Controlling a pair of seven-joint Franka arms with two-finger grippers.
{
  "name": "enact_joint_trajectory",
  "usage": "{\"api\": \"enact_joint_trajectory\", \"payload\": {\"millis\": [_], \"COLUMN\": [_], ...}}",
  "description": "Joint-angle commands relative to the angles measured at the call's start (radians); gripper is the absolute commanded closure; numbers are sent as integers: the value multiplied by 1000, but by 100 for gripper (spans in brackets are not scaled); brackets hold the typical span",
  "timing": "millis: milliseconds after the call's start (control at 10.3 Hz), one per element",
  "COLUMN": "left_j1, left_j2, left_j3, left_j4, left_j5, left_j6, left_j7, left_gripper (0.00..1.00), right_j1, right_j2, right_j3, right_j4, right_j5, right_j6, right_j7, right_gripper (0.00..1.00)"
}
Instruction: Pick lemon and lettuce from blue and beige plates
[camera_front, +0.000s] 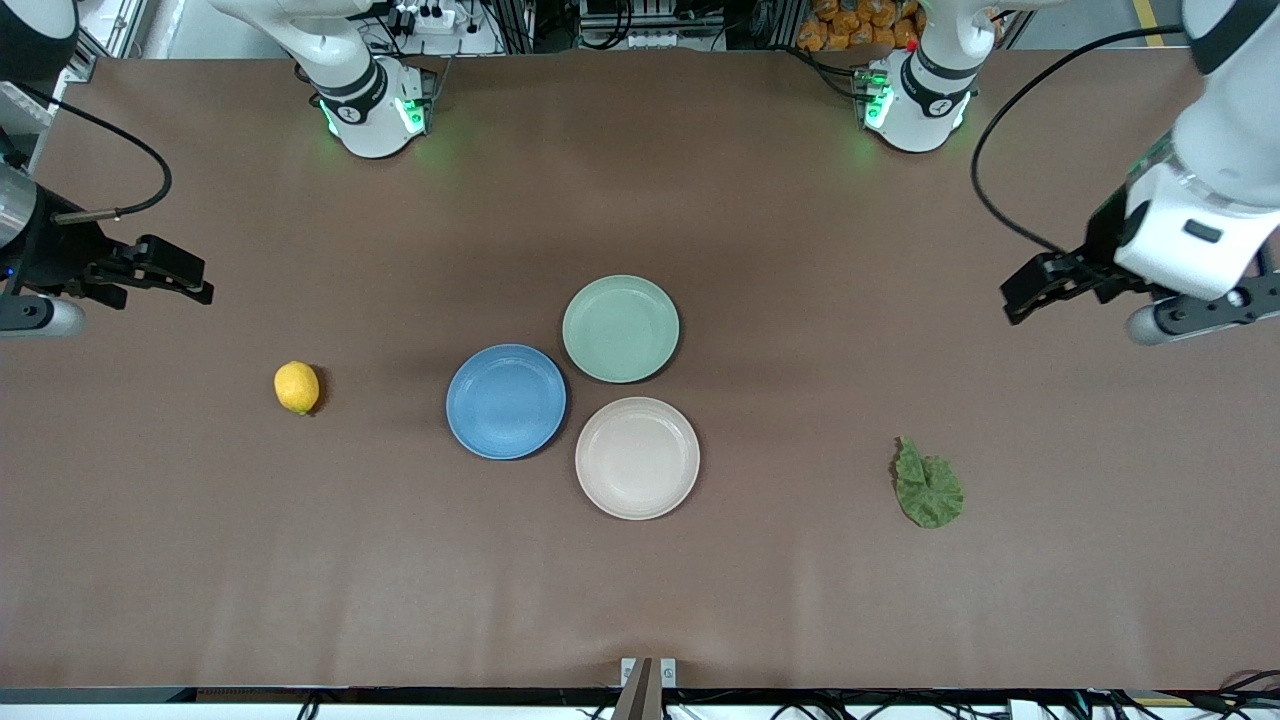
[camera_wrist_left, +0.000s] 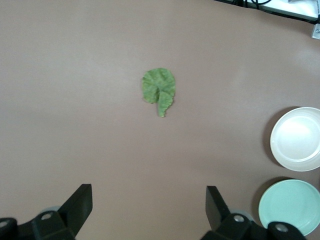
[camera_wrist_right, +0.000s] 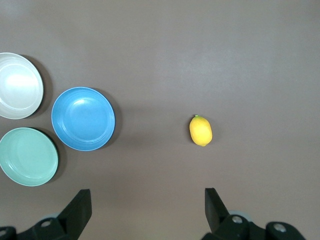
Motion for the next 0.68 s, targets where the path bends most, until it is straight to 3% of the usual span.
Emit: {"api": "enact_joint_trajectory", "payload": {"millis": [0, 583], "left_j1": [24, 85], "left_j2": [-62, -190], "left_j3": [-10, -12], "left_j4": [-35, -153], "left_j5": [21, 7], "left_j6": [-28, -34], "left_j7": [71, 385], "left_gripper": [0, 0], "right_j1": [3, -5], "right_j2": [-19, -19], "right_j3": [1, -2], "right_j4": [-28, -28], "right_j5": [-18, -22], "right_j6": [3, 0], "right_j7": [-55, -92], "right_gripper": [0, 0]}}
